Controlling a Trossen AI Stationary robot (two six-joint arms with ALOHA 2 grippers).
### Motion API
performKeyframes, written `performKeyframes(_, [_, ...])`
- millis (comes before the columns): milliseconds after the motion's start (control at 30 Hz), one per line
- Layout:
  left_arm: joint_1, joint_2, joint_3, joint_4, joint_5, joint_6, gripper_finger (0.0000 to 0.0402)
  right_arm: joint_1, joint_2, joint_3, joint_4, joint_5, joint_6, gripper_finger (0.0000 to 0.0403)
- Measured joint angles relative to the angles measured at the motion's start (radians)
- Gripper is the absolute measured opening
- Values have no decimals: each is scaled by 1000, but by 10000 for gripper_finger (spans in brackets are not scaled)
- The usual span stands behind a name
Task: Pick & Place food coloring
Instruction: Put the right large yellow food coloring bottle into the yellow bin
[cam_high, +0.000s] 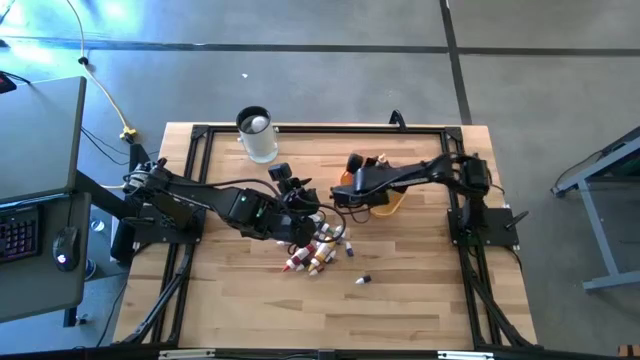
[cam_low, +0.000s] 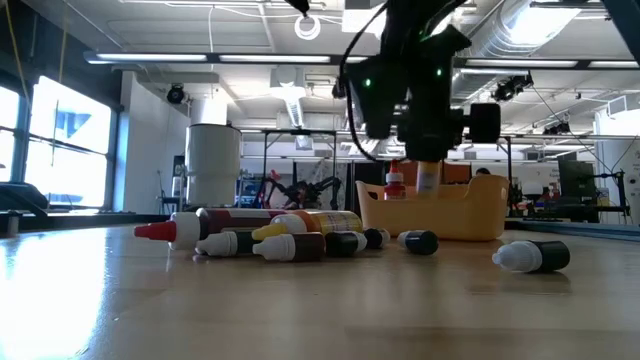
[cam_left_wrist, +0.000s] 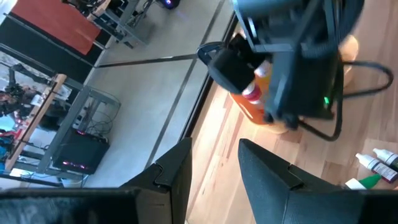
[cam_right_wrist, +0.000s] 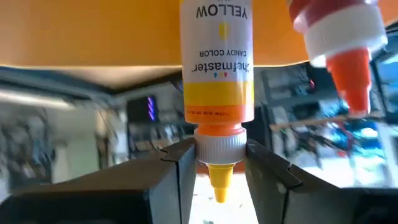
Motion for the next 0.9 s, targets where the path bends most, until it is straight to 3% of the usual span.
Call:
performKeyframes(100, [0,0,0,-1,0,0,129,0,43,0,0,46,1,110])
performKeyframes(333, [0,0,0,-21,0,-1,129,0,84,0,21,-18,9,111])
performKeyframes(667, [0,0,0,-22,3,-4,129,0,84,0,36,-20,-4,156])
performKeyframes(900, [0,0,0,-22,3,-4,129,5,84,0,33,-1,66,162])
